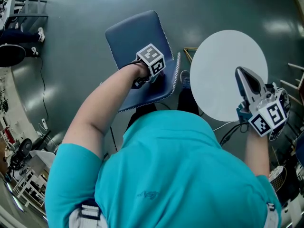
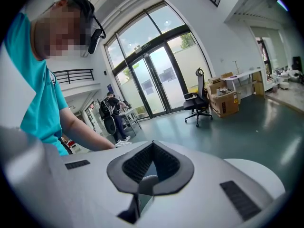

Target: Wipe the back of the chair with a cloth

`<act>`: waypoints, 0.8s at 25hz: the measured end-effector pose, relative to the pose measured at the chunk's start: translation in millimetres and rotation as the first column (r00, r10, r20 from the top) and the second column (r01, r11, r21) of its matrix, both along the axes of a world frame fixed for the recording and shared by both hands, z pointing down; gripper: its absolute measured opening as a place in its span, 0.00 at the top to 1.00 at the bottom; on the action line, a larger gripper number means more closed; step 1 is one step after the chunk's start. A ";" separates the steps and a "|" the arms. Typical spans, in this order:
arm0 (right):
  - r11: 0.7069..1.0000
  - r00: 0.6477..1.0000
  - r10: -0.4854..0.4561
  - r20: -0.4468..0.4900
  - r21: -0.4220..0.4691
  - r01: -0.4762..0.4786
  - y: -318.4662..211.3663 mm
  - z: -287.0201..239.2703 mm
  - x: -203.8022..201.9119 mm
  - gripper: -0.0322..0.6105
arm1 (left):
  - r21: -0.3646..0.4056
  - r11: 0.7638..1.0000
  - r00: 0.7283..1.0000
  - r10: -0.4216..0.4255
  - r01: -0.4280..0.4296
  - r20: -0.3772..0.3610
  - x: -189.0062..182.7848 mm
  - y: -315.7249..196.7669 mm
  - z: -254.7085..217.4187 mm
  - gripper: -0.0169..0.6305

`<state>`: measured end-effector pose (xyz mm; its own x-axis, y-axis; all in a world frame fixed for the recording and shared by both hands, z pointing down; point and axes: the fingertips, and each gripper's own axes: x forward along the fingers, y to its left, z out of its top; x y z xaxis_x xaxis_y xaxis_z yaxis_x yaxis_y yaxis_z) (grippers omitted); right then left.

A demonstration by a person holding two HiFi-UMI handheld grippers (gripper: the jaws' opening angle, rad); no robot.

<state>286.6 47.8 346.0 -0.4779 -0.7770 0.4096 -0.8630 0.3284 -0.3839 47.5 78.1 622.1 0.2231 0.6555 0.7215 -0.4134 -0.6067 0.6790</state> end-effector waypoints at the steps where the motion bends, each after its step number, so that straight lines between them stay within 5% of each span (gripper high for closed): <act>1: 1.000 1.000 0.002 0.001 0.000 -0.002 1.3 -0.5 2.0 0.96 | -0.004 1.000 1.000 -0.020 0.020 -0.003 5.2 -1.0 -1.0 0.88; 11: 1.000 1.000 0.026 0.003 -0.004 -0.026 13.1 6.9 22.7 0.96 | -0.036 0.976 0.976 -0.217 0.216 -0.030 51.1 -18.4 2.2 0.88; 20: 0.999 0.999 0.045 -0.002 -0.008 -0.045 16.0 7.9 27.6 0.96 | -0.088 0.914 0.915 -0.401 0.396 -0.048 73.0 -44.8 5.6 0.88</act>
